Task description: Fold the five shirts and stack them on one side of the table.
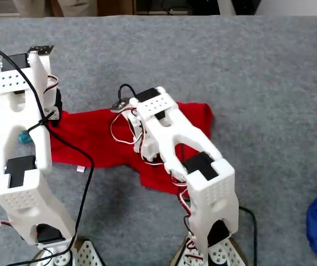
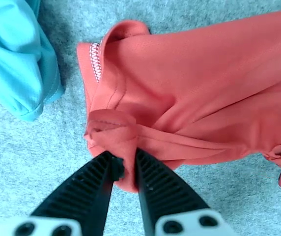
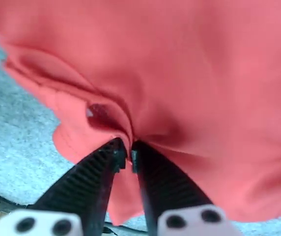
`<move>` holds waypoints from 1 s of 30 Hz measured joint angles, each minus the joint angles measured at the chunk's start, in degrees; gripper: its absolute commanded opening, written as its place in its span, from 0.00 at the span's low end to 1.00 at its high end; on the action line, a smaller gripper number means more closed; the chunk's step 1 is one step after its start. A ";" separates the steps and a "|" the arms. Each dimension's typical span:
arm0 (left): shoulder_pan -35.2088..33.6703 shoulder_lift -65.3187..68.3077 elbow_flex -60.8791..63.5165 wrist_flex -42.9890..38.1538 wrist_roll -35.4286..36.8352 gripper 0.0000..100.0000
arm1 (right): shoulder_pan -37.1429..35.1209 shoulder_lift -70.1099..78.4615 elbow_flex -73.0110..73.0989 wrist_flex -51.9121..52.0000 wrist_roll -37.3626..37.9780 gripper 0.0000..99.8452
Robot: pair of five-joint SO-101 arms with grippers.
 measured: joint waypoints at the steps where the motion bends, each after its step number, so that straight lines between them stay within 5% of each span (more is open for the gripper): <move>1: 0.00 0.00 0.00 0.00 0.00 0.02 | 0.00 0.00 0.00 0.00 0.00 0.03; 18: 0.00 0.00 0.00 0.00 0.00 0.02 | -0.70 -10.11 0.00 10.81 0.00 0.03; 27: 0.00 0.00 0.00 0.00 0.00 0.02 | -12.57 -18.20 9.32 10.55 0.00 0.04; 30: 0.00 0.00 0.00 0.00 0.00 0.02 | -13.27 -19.08 14.07 7.82 0.00 0.14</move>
